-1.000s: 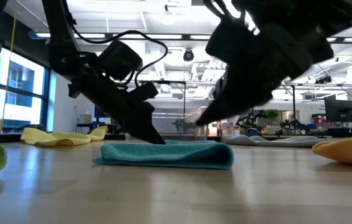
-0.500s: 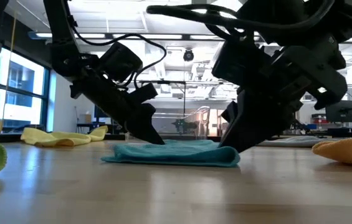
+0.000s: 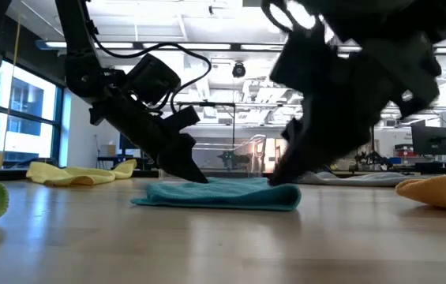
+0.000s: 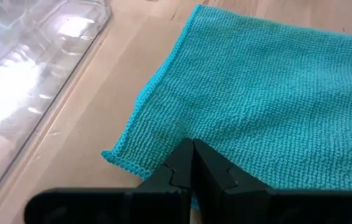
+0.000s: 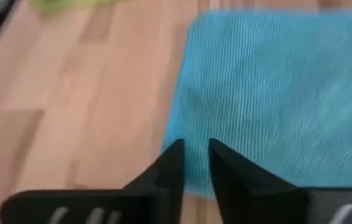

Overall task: Fold microfiber towels
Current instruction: Fold the blue towel

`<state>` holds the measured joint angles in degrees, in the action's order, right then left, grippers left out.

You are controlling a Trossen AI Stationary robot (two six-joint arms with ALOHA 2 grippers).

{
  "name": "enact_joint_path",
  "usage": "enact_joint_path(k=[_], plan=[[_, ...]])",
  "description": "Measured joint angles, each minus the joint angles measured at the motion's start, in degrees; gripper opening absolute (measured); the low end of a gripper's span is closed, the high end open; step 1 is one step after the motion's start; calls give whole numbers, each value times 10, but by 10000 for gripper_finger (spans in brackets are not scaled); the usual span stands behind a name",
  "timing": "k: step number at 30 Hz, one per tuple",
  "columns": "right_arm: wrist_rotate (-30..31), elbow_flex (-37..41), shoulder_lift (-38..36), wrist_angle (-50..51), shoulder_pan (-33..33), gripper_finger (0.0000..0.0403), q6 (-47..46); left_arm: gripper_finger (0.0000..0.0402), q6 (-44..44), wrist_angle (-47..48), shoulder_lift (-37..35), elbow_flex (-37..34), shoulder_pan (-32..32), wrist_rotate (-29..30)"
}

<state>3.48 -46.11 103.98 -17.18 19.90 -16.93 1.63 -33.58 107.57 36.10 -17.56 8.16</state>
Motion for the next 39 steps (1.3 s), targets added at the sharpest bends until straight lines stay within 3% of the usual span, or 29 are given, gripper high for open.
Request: enact_joint_path(k=[5, 9, 20, 31, 39], plan=[[17, 0, -47, 38, 3, 136, 27, 0, -26, 22, -19, -1, 23, 0], [20, 0, -54, 69, 27, 162, 88, 0, -42, 43, -49, 0, 45, 0], [100, 0, -44, 97, 79, 152, 202, 0, -49, 104, -86, 0, 134, 1], [99, 0, -3, 52, 80, 151, 305, 0, -16, 127, -97, -2, 207, 41], [101, 0, 22, 14, 67, 151, 340, 0, 25, 119, -150, -48, 222, 70]])
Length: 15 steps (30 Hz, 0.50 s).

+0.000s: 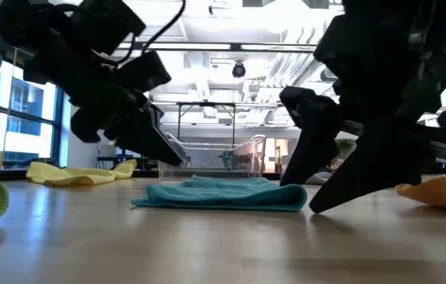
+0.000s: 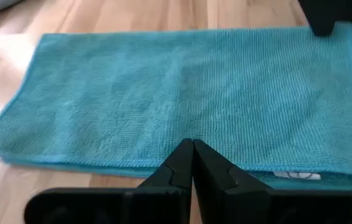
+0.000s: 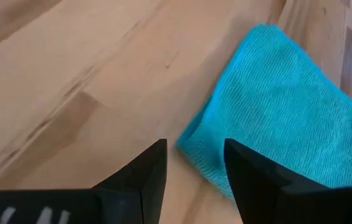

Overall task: Fold microfiber towels
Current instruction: Fold the blue towel

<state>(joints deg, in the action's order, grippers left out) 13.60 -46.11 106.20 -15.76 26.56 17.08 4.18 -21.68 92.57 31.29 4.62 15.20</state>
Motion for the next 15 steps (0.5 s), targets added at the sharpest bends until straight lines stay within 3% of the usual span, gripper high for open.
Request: enact_joint_path(k=[6, 15], plan=[[-10, -1, 8, -6, -14, 123, 3, 0, 35, -6, -49, -41, 1, 0], [-16, 0, 6, 2, -14, 11, -12, 0, 42, -5, -84, -65, 9, 19]])
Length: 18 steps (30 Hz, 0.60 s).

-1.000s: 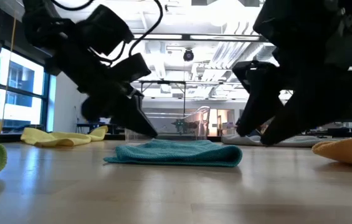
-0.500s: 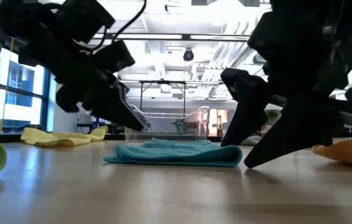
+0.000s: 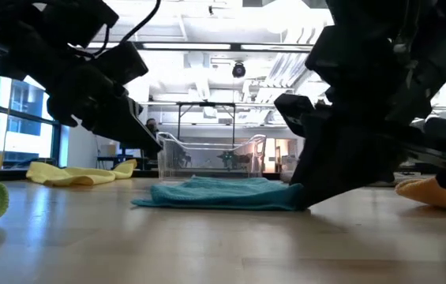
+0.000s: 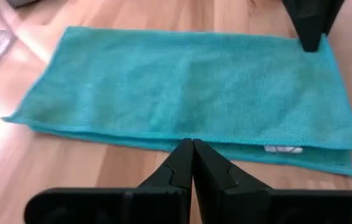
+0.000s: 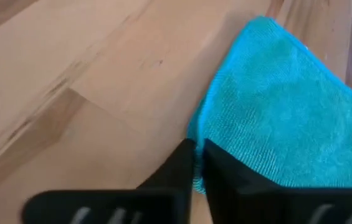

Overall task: Fold microfiber towels
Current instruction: Fold the blue towel

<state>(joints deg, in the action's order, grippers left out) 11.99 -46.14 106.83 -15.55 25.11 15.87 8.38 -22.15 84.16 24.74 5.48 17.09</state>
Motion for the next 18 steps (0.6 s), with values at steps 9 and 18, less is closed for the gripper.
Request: enact_joint_path(k=[9, 18], plan=[[6, 1, -66, 1, -1, 9, -69, 0, -29, -69, -45, -44, -27, 5], [18, 1, -143, 24, -32, 3, -120, 20, -54, -91, -46, -45, -6, -89]])
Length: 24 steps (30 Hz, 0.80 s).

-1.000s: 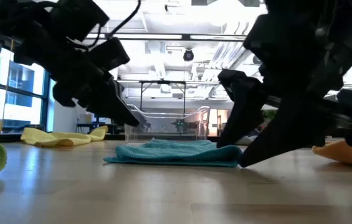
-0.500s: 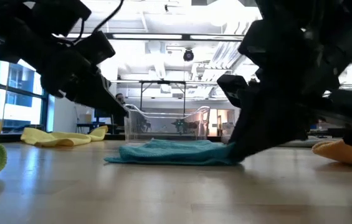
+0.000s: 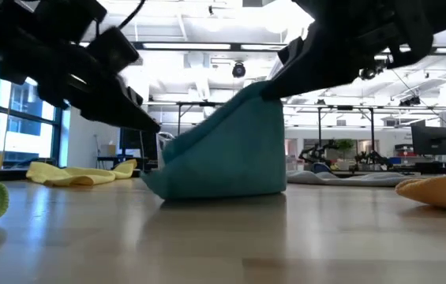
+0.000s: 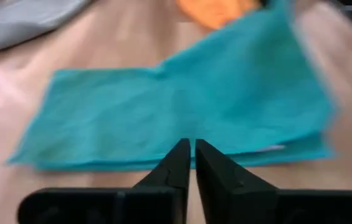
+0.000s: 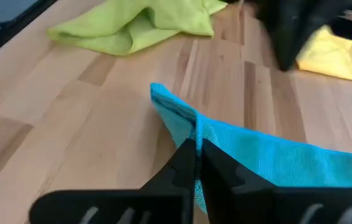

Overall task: Fold microfiber towels
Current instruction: Fold the blue towel

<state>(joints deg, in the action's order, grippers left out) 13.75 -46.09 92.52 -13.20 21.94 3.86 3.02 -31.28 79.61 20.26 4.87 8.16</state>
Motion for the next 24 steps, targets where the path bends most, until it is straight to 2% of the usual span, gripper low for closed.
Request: enact_joint_path(k=[7, 14, 19, 21, 24], plan=[[-2, 0, 2, 3, -13, 1, -8, 114, -12, 0, 38, 42, 101, 5], [-2, 0, 2, 1, -26, 1, -11, 207, 28, 17, 133, 105, 164, 110], [-2, 0, 2, 3, -28, 1, -10, 235, 64, 58, 204, 170, 187, 169], [-2, 0, 2, 4, -28, 1, -10, 238, 77, 72, 220, 193, 195, 188], [-2, 0, 2, 5, -28, 1, -10, 239, 84, 102, 234, 222, 208, 246]])
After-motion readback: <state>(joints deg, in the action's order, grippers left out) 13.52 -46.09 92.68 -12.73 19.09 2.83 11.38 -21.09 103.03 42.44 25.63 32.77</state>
